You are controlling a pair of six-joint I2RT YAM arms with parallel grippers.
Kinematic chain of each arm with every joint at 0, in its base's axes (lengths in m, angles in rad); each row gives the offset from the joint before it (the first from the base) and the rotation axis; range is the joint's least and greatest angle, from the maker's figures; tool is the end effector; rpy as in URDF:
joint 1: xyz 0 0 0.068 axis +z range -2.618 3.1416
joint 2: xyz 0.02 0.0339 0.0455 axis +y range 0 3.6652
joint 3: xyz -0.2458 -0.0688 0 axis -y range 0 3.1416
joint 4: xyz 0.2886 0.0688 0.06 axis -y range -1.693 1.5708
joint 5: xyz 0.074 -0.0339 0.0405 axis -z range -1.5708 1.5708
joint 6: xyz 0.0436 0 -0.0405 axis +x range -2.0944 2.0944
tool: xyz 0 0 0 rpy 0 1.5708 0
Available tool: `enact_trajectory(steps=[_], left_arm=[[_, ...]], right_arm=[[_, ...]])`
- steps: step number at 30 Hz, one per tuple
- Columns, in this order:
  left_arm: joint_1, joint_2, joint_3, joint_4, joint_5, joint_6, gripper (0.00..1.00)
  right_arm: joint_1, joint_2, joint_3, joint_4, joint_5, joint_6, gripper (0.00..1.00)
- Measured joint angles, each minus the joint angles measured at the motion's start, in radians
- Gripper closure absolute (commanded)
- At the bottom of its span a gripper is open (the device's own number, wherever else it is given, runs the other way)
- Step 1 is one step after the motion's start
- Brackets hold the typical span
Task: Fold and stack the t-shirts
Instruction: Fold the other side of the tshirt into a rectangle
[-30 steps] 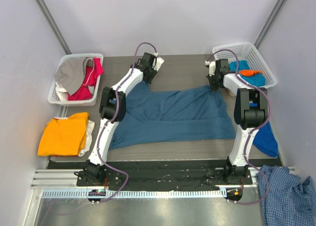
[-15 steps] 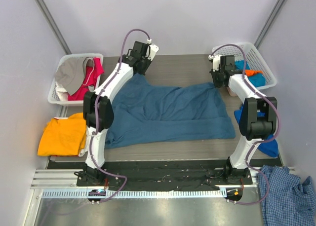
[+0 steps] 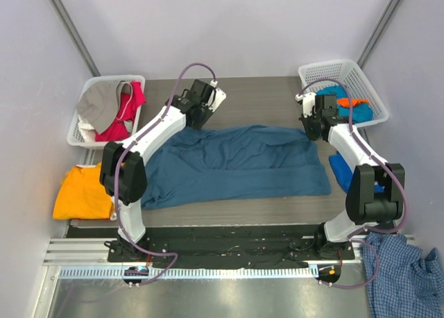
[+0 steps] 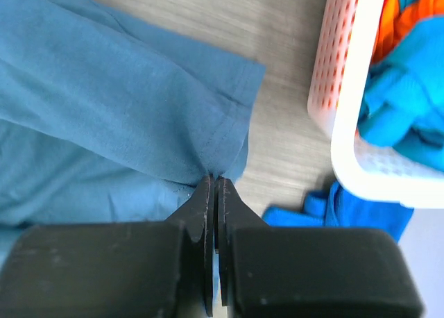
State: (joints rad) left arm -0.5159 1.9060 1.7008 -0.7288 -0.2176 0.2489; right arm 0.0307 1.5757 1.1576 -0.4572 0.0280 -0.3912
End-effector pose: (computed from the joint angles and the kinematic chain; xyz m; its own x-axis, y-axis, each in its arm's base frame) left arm 0.4091 -0.2212 0.2518 -0.5867 0.6092 -0.5335 0.5309 0.7868 0.3147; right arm 0.3845 0.0106 0.2067 -0.7045 -0.4030 -0.5842 -0.3044 0.9152 -0.2642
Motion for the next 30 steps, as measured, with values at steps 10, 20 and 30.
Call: enact_trajectory(steps=[10, 20, 30], left_arm=[[-0.032, -0.157, -0.138, -0.071, -0.071, 0.004, 1.0], [-0.064, -0.223, -0.278, -0.132, -0.086, -0.014, 1.0], [-0.1, -0.224, -0.343, -0.17, -0.09, -0.041, 1.0]], right_arm=[[0.0, -0.091, -0.138, -0.017, 0.031, -0.049, 0.99], [0.0, -0.145, -0.242, -0.034, 0.064, -0.087, 0.99], [0.0, -0.235, -0.311, -0.053, 0.09, -0.124, 0.99]])
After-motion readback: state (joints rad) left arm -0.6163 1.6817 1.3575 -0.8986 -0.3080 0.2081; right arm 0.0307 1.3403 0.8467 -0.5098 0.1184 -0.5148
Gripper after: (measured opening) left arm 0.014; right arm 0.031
